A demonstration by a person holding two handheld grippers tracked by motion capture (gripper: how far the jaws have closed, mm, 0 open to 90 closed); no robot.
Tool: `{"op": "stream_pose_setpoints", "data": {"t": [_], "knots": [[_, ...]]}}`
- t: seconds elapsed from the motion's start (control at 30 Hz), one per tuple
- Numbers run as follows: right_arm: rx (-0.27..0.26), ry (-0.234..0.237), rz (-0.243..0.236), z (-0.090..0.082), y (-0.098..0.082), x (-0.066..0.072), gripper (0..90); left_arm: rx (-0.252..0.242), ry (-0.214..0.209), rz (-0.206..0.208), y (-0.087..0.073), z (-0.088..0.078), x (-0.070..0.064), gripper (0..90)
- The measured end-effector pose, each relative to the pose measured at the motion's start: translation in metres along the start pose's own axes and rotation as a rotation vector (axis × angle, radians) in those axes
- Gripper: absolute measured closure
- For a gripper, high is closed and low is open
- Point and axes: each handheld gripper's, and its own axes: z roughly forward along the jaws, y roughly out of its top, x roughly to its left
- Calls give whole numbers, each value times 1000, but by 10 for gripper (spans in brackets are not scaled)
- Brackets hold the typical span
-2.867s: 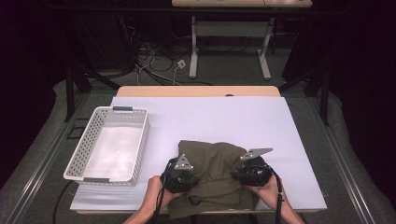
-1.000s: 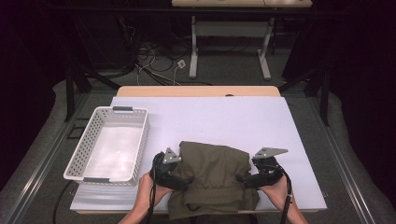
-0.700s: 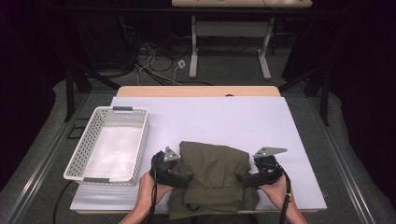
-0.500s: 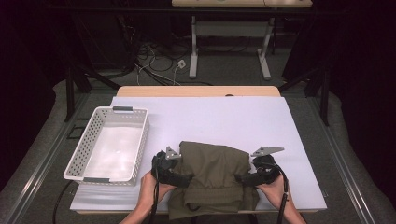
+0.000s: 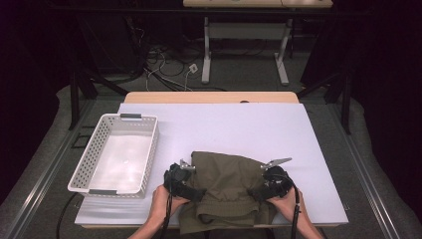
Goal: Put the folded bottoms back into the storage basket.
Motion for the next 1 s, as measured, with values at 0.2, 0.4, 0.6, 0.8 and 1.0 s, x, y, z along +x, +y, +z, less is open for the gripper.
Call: {"op": "stream_pose_setpoints", "data": {"t": [0.2, 0.4, 0.6, 0.8, 1.0], "knots": [[-15, 4, -39, -2, 0, 8, 323, -50, -44, 14, -2, -3, -6, 311], [-9, 50, -49, -5, 0, 9, 608, -75, -88, 59, -4, -3, -10, 598], [-35, 76, -82, -3, 0, 12, 766, -103, -116, 79, -5, -3, -11, 765], [-60, 73, -99, -6, 2, 13, 797, -119, -131, 72, -3, -7, -7, 792], [-84, 51, -109, -9, 10, 14, 802, -135, -122, 73, 4, -14, -3, 794]]}}
